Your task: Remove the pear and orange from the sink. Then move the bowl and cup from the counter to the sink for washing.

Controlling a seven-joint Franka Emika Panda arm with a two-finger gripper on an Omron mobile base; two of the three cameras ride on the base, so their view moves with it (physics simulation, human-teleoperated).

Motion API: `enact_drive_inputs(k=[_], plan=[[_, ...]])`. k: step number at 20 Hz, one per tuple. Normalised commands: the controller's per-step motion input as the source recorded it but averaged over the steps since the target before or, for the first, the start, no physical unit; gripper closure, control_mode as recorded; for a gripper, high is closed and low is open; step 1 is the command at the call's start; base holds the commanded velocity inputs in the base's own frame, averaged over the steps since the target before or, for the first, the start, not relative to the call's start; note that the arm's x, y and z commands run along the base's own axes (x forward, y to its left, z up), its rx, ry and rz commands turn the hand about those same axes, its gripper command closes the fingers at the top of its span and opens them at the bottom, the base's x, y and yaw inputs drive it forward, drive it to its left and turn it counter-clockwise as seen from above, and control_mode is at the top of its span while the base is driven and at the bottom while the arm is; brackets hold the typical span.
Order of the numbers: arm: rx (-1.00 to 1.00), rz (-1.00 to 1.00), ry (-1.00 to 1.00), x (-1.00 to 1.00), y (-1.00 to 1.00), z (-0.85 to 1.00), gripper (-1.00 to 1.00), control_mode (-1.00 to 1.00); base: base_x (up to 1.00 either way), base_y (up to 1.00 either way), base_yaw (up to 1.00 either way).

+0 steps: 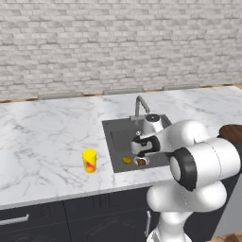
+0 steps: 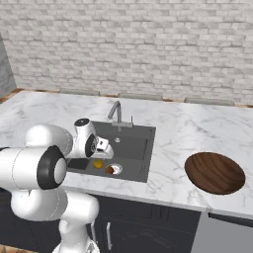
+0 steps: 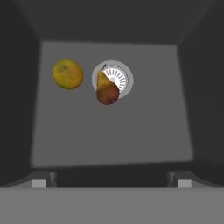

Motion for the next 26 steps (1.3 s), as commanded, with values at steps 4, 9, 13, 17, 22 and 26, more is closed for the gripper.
enact_drive_inputs(k=[4, 9, 13, 17, 22, 26], plan=[[0.00, 0.05, 0.13, 0.02, -0.12, -0.25, -1.00, -1.00, 0.00, 0.00, 0.00], [0.00, 0.06, 0.07, 0.03, -0.04, -0.21, -1.00, -1.00, 0.00, 0.00, 0.00], [0.00, 0.06, 0.04, 0.09, 0.00, -0.20, -1.00, -1.00, 0.00, 0.00, 0.00], [0.00, 0.05, 0.01, 0.12, 0.00, -0.20, -1.00, -1.00, 0.00, 0.00, 0.00], [0.00, 0.05, 0.02, 0.11, -0.03, -0.20, -1.00, -1.00, 0.00, 0.00, 0.00], [0.00, 0.05, 0.00, 0.11, -0.04, -0.19, -1.00, -1.00, 0.00, 0.00, 0.00]])
